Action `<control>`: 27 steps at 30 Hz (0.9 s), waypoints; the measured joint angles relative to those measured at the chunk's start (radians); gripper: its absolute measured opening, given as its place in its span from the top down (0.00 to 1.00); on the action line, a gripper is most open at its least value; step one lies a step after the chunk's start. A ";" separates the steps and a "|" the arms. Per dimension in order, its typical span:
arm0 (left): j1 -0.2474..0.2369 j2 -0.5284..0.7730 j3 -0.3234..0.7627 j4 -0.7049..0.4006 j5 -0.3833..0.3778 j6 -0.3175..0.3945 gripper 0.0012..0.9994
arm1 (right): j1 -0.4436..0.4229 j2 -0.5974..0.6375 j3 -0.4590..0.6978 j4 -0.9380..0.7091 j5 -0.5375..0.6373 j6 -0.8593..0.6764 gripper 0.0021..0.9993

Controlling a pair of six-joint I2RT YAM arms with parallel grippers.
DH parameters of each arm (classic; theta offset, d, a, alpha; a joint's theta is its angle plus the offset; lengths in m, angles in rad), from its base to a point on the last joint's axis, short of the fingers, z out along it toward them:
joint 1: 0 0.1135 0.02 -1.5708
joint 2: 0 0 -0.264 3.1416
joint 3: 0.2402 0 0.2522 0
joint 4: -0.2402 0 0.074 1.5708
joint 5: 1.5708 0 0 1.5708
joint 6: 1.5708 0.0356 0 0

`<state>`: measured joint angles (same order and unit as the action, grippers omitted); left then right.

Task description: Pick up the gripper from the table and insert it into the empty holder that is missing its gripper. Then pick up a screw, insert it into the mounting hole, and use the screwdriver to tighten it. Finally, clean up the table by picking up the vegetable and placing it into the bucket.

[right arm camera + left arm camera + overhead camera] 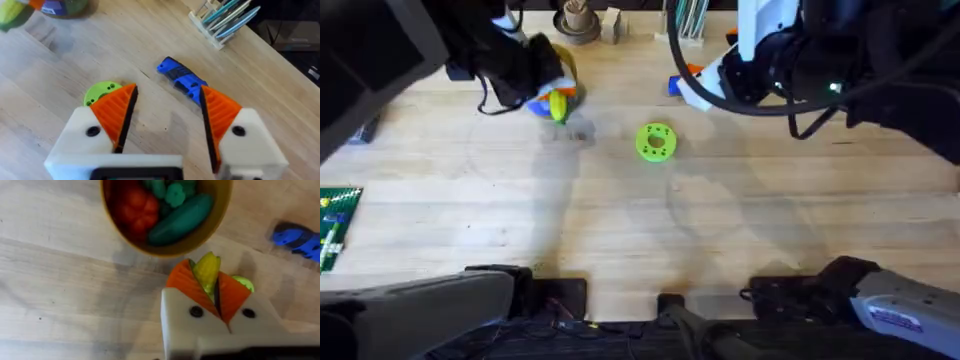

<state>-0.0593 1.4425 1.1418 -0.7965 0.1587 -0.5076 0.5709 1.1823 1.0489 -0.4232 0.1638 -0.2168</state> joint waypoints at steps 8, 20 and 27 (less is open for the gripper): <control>0.039 0.000 0.042 0.118 -0.121 0.002 0.97 | 0.000 0.000 0.000 0.000 0.000 0.000 0.21; 0.050 0.000 0.042 0.199 -0.284 0.009 0.62 | 0.000 0.000 0.000 0.000 0.000 -0.020 0.21; 0.050 0.000 0.042 0.196 -0.291 0.007 0.01 | 0.000 0.000 0.000 0.000 0.000 -0.039 0.21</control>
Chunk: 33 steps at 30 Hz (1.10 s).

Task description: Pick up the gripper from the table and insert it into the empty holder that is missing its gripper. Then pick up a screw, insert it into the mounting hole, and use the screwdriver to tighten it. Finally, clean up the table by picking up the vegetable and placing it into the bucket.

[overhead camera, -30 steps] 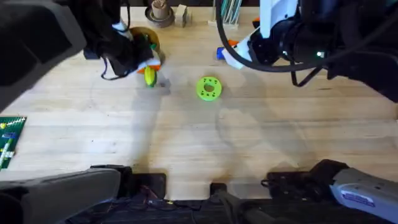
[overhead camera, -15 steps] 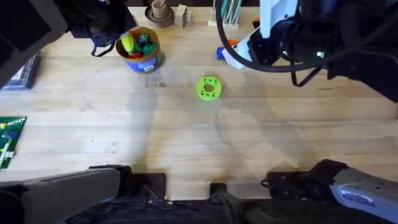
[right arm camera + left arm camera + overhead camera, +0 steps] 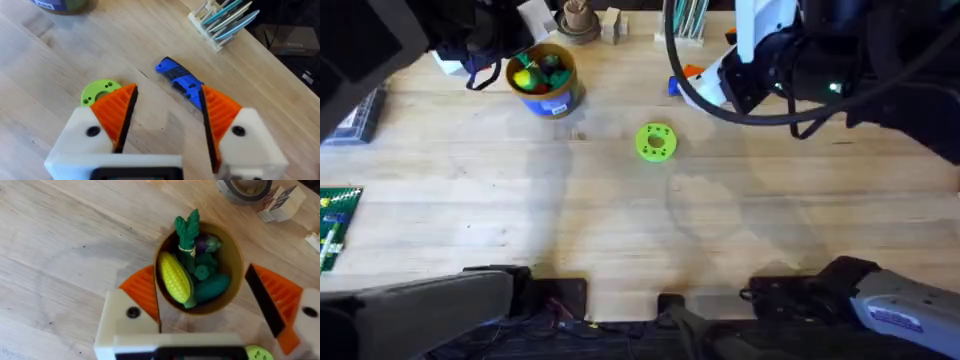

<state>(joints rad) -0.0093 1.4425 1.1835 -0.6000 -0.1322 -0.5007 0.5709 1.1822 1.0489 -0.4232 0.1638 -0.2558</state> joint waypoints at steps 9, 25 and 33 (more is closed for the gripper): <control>0.000 -0.149 0.000 -0.089 0.026 0.041 0.01 | 0.009 -0.022 0.000 -0.004 0.000 0.028 0.21; -0.003 -0.559 0.000 -0.389 0.275 0.378 0.55 | 0.023 -0.120 0.000 -0.081 -0.001 0.214 0.21; -0.003 -0.738 0.000 -0.461 0.313 0.415 0.00 | 0.023 -0.157 0.000 -0.081 -0.001 0.347 0.21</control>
